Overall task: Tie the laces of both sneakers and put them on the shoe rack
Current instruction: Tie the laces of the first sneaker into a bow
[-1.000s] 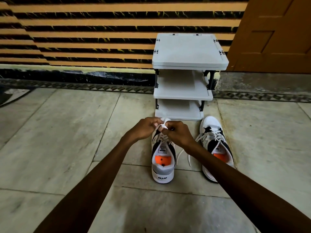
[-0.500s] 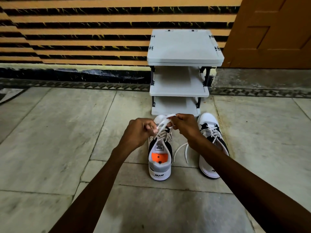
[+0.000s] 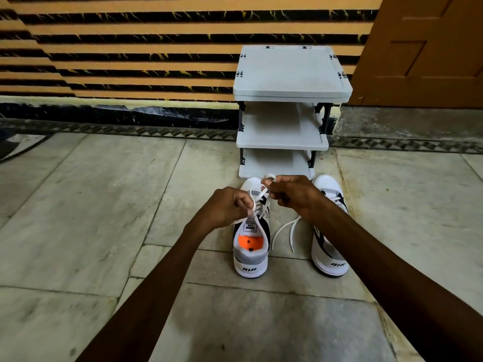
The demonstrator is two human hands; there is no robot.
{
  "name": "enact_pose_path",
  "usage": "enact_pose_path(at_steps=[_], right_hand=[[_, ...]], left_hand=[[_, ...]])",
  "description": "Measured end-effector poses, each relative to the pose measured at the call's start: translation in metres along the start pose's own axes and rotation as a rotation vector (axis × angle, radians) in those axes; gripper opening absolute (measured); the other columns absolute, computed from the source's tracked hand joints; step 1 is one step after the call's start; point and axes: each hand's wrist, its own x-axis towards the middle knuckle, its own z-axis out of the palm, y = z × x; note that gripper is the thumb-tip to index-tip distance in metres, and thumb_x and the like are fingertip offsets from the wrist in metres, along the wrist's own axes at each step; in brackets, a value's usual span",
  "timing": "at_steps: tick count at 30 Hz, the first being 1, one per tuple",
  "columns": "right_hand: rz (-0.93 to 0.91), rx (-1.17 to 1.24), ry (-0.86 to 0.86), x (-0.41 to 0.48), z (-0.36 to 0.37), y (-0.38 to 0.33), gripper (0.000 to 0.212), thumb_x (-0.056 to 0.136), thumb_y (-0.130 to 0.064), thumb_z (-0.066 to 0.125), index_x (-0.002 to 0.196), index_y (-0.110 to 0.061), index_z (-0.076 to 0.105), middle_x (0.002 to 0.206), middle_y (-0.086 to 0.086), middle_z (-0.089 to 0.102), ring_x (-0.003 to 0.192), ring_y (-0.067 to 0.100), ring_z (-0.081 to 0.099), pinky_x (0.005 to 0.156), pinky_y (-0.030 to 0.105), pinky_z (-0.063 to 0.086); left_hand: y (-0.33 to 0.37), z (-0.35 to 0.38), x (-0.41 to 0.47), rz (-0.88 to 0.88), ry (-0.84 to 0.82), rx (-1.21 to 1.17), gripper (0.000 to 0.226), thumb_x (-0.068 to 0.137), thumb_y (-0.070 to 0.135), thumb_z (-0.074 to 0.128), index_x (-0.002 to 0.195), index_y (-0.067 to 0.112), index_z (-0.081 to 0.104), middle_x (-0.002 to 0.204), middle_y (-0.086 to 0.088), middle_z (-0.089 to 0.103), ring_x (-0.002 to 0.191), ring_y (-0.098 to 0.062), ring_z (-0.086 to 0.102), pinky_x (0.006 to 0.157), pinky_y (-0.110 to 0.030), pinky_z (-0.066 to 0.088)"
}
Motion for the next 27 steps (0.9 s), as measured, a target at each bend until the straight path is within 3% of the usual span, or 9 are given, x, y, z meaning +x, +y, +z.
enact_pose_path(at_steps=[2,5,9,12,15,19,21,24,27], right_hand=[[-0.017,0.032,0.007,-0.001,0.002,0.000,0.009,0.082,-0.013,0.074,0.082,-0.006,0.069,0.069,0.005,0.063,0.058,0.010,0.055,0.054,0.019,0.041],[-0.008,0.045,0.028,-0.002,0.006,0.000,0.013,0.084,-0.008,0.072,0.095,-0.003,0.069,0.073,0.008,0.066,0.059,0.011,0.059,0.055,0.018,0.048],[-0.012,0.081,0.029,-0.001,0.008,0.001,0.006,0.084,-0.004,0.070,0.090,-0.007,0.069,0.074,0.010,0.067,0.063,0.015,0.062,0.061,0.020,0.057],[-0.056,0.102,0.015,-0.002,0.009,0.001,0.005,0.084,-0.001,0.069,0.087,-0.005,0.070,0.073,0.010,0.068,0.065,0.016,0.065,0.064,0.020,0.059],[-0.076,0.109,0.032,-0.002,0.009,-0.001,0.007,0.083,0.002,0.069,0.084,-0.005,0.070,0.071,0.008,0.069,0.063,0.015,0.068,0.062,0.020,0.059],[-0.070,0.135,0.049,-0.003,0.009,0.000,0.006,0.082,0.003,0.070,0.083,-0.003,0.070,0.069,0.008,0.069,0.059,0.013,0.069,0.059,0.019,0.058],[-0.074,0.141,0.052,-0.004,0.009,0.001,0.005,0.082,0.002,0.070,0.083,-0.002,0.070,0.072,0.010,0.068,0.060,0.013,0.069,0.060,0.019,0.059],[-0.084,0.156,0.075,-0.004,0.009,0.003,0.004,0.083,0.002,0.069,0.082,-0.002,0.069,0.076,0.012,0.067,0.065,0.016,0.069,0.064,0.020,0.060],[-0.100,0.174,0.075,-0.005,0.007,0.005,0.005,0.084,0.003,0.068,0.080,0.000,0.069,0.077,0.014,0.068,0.068,0.018,0.070,0.067,0.020,0.060]], left_hand=[[0.001,0.007,0.002,0.025,0.045,-0.020,0.006,0.077,0.014,0.077,0.083,0.015,0.077,0.082,-0.002,0.075,0.076,-0.011,0.067,0.074,-0.027,0.053],[0.001,0.021,0.006,0.042,0.235,-0.018,0.004,0.076,0.019,0.076,0.080,0.019,0.078,0.082,0.005,0.069,0.071,-0.004,0.059,0.069,-0.019,0.044],[0.002,0.035,0.012,0.075,0.347,-0.086,0.007,0.077,0.019,0.077,0.082,0.015,0.078,0.097,-0.003,0.071,0.090,-0.014,0.064,0.078,-0.025,0.050],[0.001,0.042,0.015,0.047,0.385,-0.151,0.007,0.080,0.023,0.073,0.081,0.016,0.074,0.082,-0.003,0.075,0.077,-0.018,0.070,0.073,-0.034,0.056],[0.001,0.048,0.017,0.059,0.474,-0.105,0.010,0.083,0.022,0.068,0.083,0.019,0.059,0.070,0.000,0.065,0.062,-0.016,0.061,0.060,-0.032,0.051],[0.004,0.048,0.015,0.077,0.470,-0.107,0.029,0.086,0.014,0.063,0.109,0.010,0.046,0.071,0.001,0.060,0.063,-0.012,0.059,0.057,-0.020,0.047],[0.002,0.048,0.018,0.054,0.454,-0.113,0.030,0.087,0.012,0.058,0.116,0.012,0.050,0.083,-0.010,0.067,0.071,-0.023,0.065,0.064,-0.032,0.055],[-0.004,0.043,0.026,-0.054,0.430,-0.026,0.022,0.089,0.018,0.056,0.108,0.011,0.066,0.099,-0.015,0.068,0.091,-0.031,0.065,0.074,-0.033,0.050],[-0.006,0.036,0.025,-0.117,0.411,-0.008,0.018,0.088,0.027,0.060,0.096,0.015,0.070,0.095,-0.010,0.070,0.088,-0.027,0.065,0.072,-0.030,0.047]])
